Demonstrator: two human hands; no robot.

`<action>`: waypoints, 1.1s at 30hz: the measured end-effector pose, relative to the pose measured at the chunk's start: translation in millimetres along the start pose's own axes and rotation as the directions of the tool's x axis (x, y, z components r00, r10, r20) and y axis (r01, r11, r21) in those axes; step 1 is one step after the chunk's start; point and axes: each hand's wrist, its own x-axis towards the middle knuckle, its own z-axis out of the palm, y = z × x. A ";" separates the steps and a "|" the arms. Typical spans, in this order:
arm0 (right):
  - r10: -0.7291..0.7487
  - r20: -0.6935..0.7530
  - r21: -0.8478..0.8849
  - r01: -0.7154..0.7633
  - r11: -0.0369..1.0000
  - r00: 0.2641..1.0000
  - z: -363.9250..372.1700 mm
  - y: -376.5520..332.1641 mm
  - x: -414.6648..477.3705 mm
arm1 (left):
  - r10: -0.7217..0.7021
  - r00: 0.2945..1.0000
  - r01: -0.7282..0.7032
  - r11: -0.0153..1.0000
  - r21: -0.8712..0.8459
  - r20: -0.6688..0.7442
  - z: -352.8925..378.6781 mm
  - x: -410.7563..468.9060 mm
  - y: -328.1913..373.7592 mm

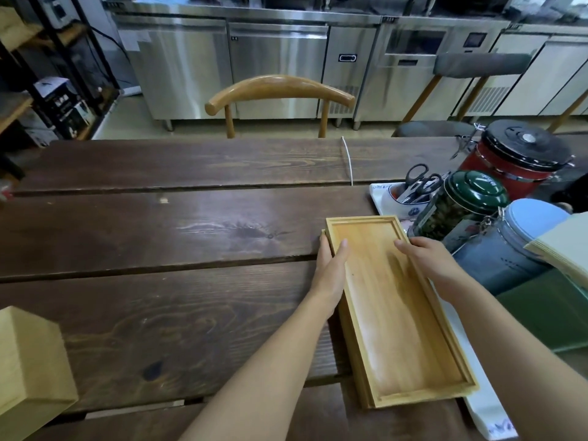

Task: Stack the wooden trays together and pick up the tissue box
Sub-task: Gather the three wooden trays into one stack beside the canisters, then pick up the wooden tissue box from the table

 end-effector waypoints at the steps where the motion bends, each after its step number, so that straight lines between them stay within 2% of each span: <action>1: 0.004 -0.001 0.018 -0.004 1.000 1.000 1.1 -1.0 4.0 | 0.003 1.000 -0.003 1.000 -0.006 -0.002 1.4 3.3 -2.4; 12: 0.040 0.033 0.104 -0.043 0.994 0.999 0.2 5.9 16.5 | 0.025 1.000 -0.025 0.998 -0.053 0.002 9.2 10.6 -12.5; 19: 0.052 0.041 0.027 -0.053 0.998 0.998 -0.2 8.2 15.7 | 0.018 1.000 -0.018 1.000 -0.009 -0.001 6.7 7.9 -10.0; 22: -0.018 0.009 -0.168 0.019 0.986 1.000 0.4 3.9 13.7 | 0.030 0.999 -0.029 0.994 0.102 -0.013 -3.0 1.5 -2.0; 25: -0.145 -0.072 -0.367 0.108 0.924 0.987 5.2 -9.3 6.7 | 0.044 0.999 -0.035 0.969 0.244 -0.031 -25.8 -8.3 10.0; 29: -0.358 -0.182 -0.588 0.191 0.786 0.916 30.3 -39.6 -13.5 | 0.090 0.995 -0.056 0.882 0.469 -0.049 -77.4 -34.1 38.9; 31: -0.398 -0.162 -0.561 0.248 0.790 0.903 50.9 -57.4 -27.3 | 0.127 0.989 -0.060 0.810 0.584 -0.074 -111.2 -52.1 57.1; 33: -0.414 -0.075 -0.504 0.323 0.801 0.907 77.4 -73.5 -45.0 | 0.177 0.976 -0.048 0.741 0.670 -0.126 -149.2 -75.4 74.8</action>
